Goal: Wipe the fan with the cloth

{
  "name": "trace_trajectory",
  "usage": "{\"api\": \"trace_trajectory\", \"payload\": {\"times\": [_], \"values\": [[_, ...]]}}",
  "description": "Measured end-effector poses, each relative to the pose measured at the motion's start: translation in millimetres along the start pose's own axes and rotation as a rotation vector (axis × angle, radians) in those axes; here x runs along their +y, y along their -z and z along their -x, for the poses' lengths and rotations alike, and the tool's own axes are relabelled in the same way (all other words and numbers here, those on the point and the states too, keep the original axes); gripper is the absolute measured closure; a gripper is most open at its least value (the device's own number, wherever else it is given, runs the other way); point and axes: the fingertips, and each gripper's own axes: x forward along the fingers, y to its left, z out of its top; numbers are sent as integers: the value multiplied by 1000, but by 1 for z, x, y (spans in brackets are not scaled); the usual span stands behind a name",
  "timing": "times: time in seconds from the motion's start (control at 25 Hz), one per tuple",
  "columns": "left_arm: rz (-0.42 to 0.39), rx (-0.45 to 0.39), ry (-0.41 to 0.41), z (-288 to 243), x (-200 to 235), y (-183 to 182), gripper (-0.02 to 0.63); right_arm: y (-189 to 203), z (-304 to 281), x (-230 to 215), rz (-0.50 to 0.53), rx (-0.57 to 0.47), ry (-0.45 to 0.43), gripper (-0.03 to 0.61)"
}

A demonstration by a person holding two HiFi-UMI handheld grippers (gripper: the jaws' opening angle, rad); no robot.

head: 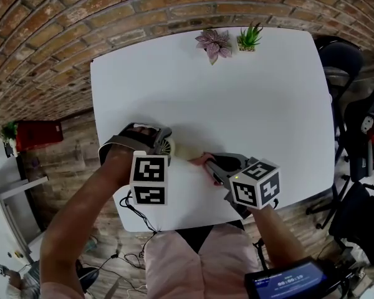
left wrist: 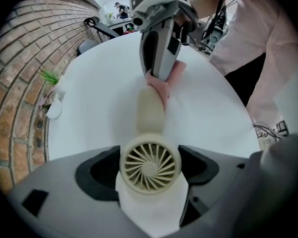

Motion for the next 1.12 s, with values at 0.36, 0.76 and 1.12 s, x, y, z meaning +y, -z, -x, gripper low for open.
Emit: {"api": "trace_trajectory", "payload": {"times": [0.36, 0.76, 1.12], "values": [[-125, 4, 17, -2, -3, -6, 241, 4, 4, -2, 22, 11, -10, 543], [-267, 60, 41, -3, -9, -12, 241, -6, 7, -8, 44, 5, -10, 543], [-289, 78, 51, -5, -10, -14, 239, -19, 6, -7, 77, 0, -64, 543]]}}
